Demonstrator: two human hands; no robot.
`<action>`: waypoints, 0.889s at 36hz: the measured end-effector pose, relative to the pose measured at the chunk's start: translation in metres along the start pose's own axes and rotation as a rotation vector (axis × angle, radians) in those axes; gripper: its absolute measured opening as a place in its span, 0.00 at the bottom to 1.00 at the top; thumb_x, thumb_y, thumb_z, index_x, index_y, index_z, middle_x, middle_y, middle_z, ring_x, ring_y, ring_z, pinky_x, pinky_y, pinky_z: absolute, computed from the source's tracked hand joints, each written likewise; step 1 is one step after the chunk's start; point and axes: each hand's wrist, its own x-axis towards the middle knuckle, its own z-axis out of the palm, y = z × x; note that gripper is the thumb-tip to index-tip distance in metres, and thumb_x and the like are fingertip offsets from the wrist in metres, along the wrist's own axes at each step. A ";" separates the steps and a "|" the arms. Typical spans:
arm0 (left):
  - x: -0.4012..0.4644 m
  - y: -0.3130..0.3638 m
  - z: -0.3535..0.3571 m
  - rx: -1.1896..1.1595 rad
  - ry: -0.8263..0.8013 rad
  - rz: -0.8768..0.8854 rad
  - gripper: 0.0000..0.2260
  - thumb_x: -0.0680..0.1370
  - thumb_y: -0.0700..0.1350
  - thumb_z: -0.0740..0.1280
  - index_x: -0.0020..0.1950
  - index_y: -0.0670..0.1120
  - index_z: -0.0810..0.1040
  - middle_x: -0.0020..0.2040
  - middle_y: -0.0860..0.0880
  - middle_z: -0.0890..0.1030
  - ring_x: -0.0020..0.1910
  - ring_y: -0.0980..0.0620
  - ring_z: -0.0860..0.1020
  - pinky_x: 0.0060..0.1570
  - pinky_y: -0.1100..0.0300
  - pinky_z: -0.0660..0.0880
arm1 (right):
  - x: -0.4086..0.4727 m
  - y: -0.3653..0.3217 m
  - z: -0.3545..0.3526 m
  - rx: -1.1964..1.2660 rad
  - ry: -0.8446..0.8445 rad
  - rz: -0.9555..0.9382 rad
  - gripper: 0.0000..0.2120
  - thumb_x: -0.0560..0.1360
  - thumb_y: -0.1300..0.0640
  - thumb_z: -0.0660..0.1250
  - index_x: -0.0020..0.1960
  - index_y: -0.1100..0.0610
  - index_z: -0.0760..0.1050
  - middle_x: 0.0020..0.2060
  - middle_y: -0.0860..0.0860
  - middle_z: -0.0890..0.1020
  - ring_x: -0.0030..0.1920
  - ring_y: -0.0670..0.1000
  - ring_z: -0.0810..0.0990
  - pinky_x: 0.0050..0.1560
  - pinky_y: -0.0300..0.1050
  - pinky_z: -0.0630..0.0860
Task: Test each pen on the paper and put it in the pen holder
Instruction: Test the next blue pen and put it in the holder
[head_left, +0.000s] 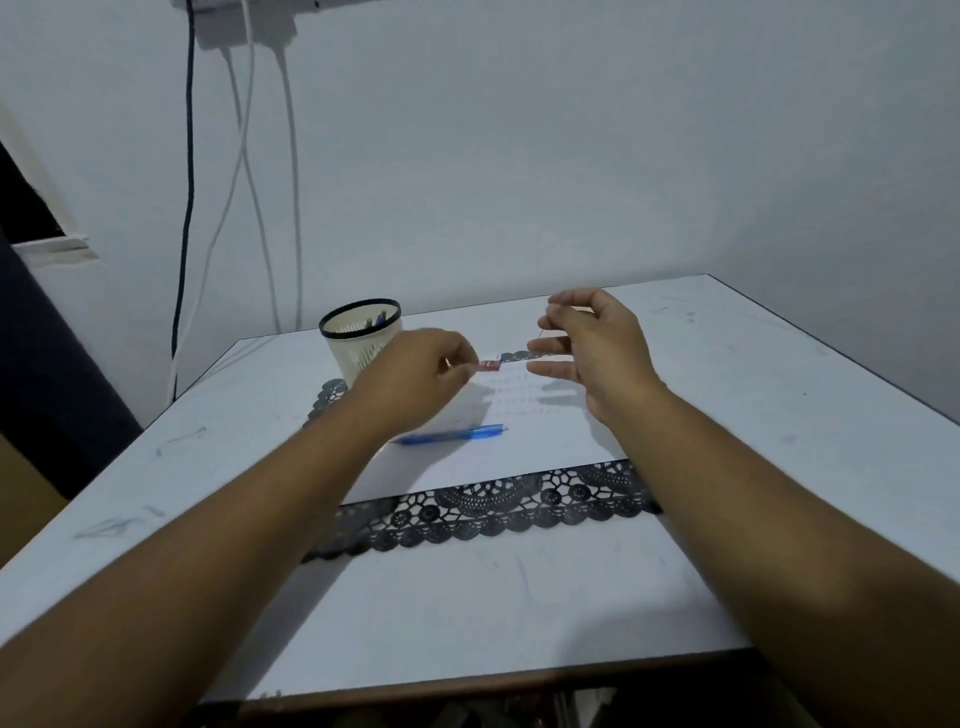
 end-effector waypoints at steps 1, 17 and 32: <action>-0.009 0.000 -0.003 0.007 -0.038 0.011 0.04 0.82 0.48 0.68 0.52 0.53 0.83 0.46 0.59 0.80 0.46 0.59 0.78 0.43 0.61 0.73 | -0.001 0.000 0.001 -0.023 0.003 -0.009 0.05 0.82 0.62 0.67 0.58 0.59 0.78 0.46 0.56 0.82 0.38 0.54 0.85 0.39 0.51 0.86; -0.054 -0.030 0.013 0.059 -0.159 0.003 0.04 0.80 0.54 0.68 0.47 0.57 0.79 0.45 0.60 0.77 0.44 0.61 0.75 0.42 0.60 0.74 | -0.013 0.017 0.012 -0.195 -0.027 -0.037 0.02 0.85 0.60 0.61 0.57 0.55 0.70 0.39 0.54 0.88 0.34 0.54 0.84 0.37 0.52 0.83; -0.064 -0.038 0.015 -0.168 -0.049 -0.031 0.02 0.81 0.45 0.69 0.50 0.51 0.77 0.44 0.57 0.81 0.43 0.64 0.76 0.40 0.72 0.68 | -0.024 0.027 0.019 -0.285 -0.070 -0.088 0.03 0.85 0.58 0.60 0.58 0.55 0.68 0.40 0.53 0.88 0.32 0.56 0.82 0.40 0.56 0.84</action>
